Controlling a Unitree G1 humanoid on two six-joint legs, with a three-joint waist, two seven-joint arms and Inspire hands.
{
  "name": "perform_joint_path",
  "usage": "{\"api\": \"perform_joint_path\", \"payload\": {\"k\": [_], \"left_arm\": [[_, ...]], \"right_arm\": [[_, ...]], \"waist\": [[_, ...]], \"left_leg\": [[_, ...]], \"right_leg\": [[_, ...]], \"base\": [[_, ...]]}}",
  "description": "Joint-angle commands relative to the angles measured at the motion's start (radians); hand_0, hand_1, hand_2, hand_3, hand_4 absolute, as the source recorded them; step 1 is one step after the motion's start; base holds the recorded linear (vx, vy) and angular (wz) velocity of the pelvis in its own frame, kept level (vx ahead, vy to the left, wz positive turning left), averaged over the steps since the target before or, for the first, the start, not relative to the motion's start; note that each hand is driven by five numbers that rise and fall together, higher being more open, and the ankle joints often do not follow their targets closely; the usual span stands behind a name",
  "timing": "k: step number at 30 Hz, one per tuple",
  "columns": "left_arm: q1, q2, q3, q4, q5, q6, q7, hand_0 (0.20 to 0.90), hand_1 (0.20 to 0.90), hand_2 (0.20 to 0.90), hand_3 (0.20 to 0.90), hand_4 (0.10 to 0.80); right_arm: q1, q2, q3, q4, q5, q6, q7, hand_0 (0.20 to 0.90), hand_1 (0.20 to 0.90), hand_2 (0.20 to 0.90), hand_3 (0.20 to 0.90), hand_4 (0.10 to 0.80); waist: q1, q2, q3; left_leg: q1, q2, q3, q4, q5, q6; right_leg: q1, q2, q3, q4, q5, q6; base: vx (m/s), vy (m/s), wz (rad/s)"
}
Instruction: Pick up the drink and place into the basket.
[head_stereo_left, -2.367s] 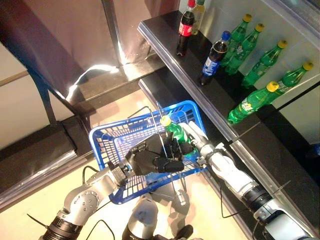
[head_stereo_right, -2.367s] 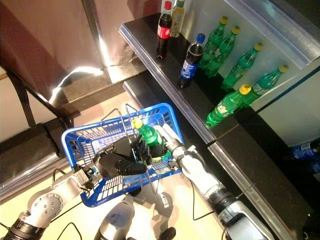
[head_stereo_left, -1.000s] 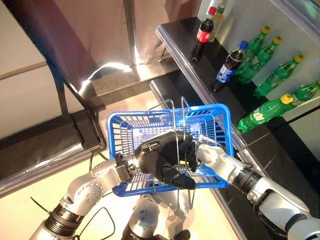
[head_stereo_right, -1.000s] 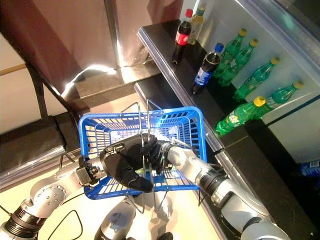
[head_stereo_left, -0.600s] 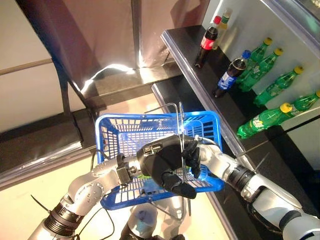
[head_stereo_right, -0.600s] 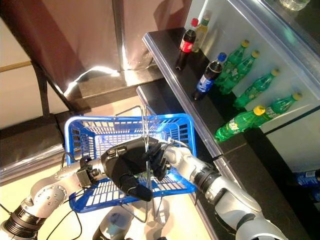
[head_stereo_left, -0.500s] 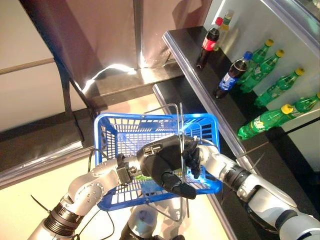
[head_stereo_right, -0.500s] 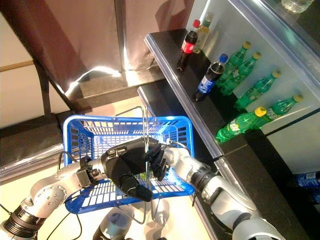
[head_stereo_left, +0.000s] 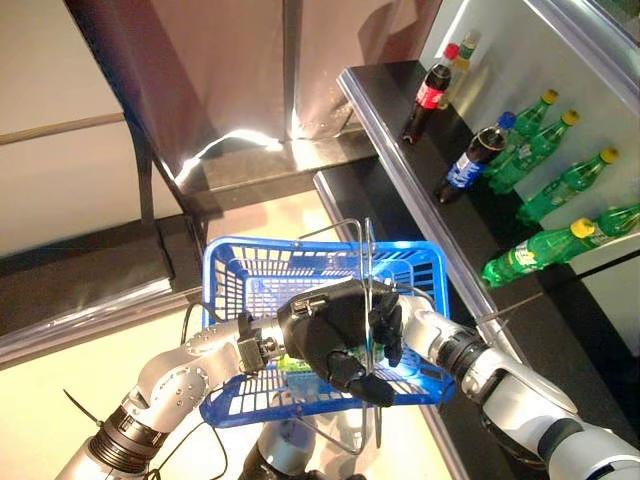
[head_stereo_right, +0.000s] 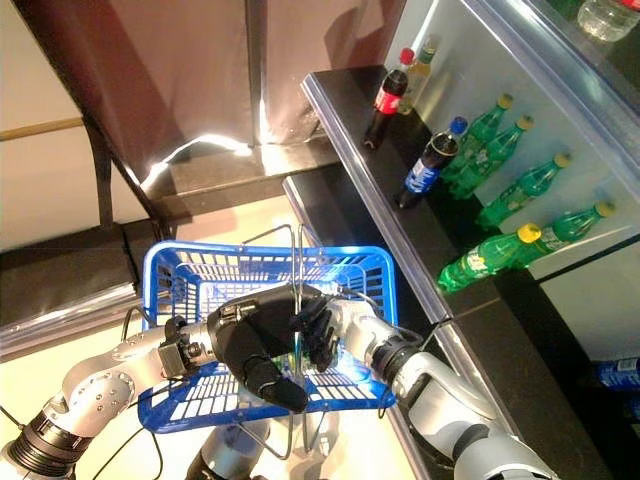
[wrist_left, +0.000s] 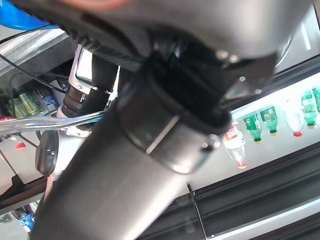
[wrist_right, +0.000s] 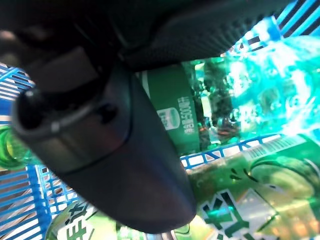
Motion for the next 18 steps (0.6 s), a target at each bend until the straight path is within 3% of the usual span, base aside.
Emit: {"api": "perform_joint_path", "payload": {"k": [1, 2, 3, 18], "left_arm": [[-0.111, -0.216, -0.045, -0.244, -0.159, -0.144, -0.188, 0.3, 0.3, 0.3, 0.2, 0.1], [-0.109, -0.215, -0.045, -0.244, -0.159, -0.144, -0.189, 0.3, 0.3, 0.3, 0.2, 0.1], [-0.107, -0.213, -0.044, -0.246, -0.159, -0.145, -0.19, 0.3, 0.3, 0.3, 0.2, 0.1], [-0.1, -0.217, -0.033, -0.241, -0.157, -0.15, -0.178, 0.3, 0.3, 0.3, 0.2, 0.1]], "right_arm": [[-0.05, 0.075, 0.048, 0.053, -0.018, -0.019, -0.037, 0.709, 0.709, 0.709, 0.678, 0.578], [-0.049, 0.075, 0.048, 0.055, -0.018, -0.02, -0.037, 0.775, 0.775, 0.775, 0.755, 0.655], [-0.047, 0.075, 0.049, 0.055, -0.02, -0.022, -0.037, 0.9, 0.9, 0.9, 0.9, 0.8], [-0.037, 0.072, 0.039, 0.06, -0.022, -0.024, -0.044, 0.9, 0.9, 0.9, 0.9, 0.8]], "waist": [[-0.003, 0.015, -0.328], [-0.002, 0.015, -0.328], [-0.002, 0.015, -0.328], [-0.006, 0.017, -0.332]], "left_leg": [[0.099, 0.015, -0.014, -0.073, -0.066, 0.011], [0.099, 0.014, -0.014, -0.073, -0.065, 0.011], [0.1, 0.014, -0.013, -0.073, -0.065, 0.011], [0.1, 0.011, -0.009, -0.073, -0.065, 0.013]], "right_leg": [[-0.016, 0.042, -0.018, 0.008, 0.049, -0.039], [-0.016, 0.043, -0.018, 0.008, 0.049, -0.039], [-0.015, 0.043, -0.018, 0.008, 0.049, -0.039], [-0.017, 0.046, -0.015, 0.008, 0.048, -0.041]], "base": [[0.0, 0.0, 0.0], [0.0, 0.0, 0.0], [0.0, 0.0, 0.0], [0.0, 0.0, 0.0]]}}
